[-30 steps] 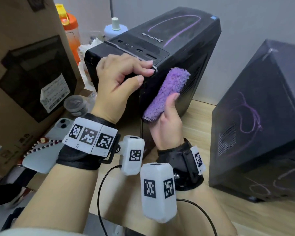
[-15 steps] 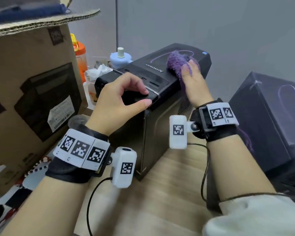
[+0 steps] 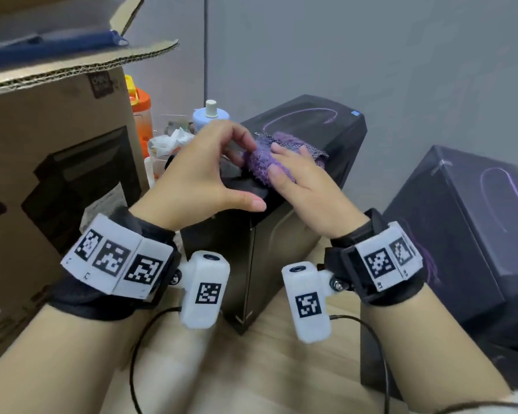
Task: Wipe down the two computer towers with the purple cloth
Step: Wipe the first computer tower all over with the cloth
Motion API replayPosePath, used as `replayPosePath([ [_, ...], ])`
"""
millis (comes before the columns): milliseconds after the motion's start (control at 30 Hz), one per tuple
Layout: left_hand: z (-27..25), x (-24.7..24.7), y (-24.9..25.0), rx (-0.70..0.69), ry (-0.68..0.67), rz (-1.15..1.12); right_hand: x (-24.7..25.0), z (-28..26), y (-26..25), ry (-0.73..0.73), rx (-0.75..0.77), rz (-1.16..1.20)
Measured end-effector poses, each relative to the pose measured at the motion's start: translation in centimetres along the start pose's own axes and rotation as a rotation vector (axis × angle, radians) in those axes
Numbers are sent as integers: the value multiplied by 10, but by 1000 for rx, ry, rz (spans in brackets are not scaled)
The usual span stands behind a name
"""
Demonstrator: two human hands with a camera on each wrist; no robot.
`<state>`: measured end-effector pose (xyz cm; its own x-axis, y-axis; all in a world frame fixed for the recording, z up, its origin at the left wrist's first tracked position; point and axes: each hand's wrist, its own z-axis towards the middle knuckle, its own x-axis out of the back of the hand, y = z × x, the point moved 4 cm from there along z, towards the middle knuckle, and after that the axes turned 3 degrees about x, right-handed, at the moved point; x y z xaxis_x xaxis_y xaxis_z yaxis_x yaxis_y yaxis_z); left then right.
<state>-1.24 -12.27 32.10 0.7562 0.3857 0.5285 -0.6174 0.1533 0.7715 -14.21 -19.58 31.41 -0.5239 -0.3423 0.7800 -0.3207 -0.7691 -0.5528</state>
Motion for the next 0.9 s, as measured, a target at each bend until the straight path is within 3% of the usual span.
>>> replayPosePath([
  [100,23,9,16,-32,-24,167,12,1,5,-70,-58,44],
  [267,49,6,15,367,-359,547,39,33,46,4,-237,35],
  [367,55,1,19,446,-462,619,61,54,76,-7,-375,-44],
  [533,61,-1,19,487,-495,629,75,77,93,11,-541,-86],
  [600,61,-2,14,490,-514,620,70,77,82,-68,-510,-149],
  [800,63,-4,17,451,-530,631,30,60,34,-341,-123,-305],
  [900,63,-5,18,433,-562,656,26,55,34,-411,-78,-274],
])
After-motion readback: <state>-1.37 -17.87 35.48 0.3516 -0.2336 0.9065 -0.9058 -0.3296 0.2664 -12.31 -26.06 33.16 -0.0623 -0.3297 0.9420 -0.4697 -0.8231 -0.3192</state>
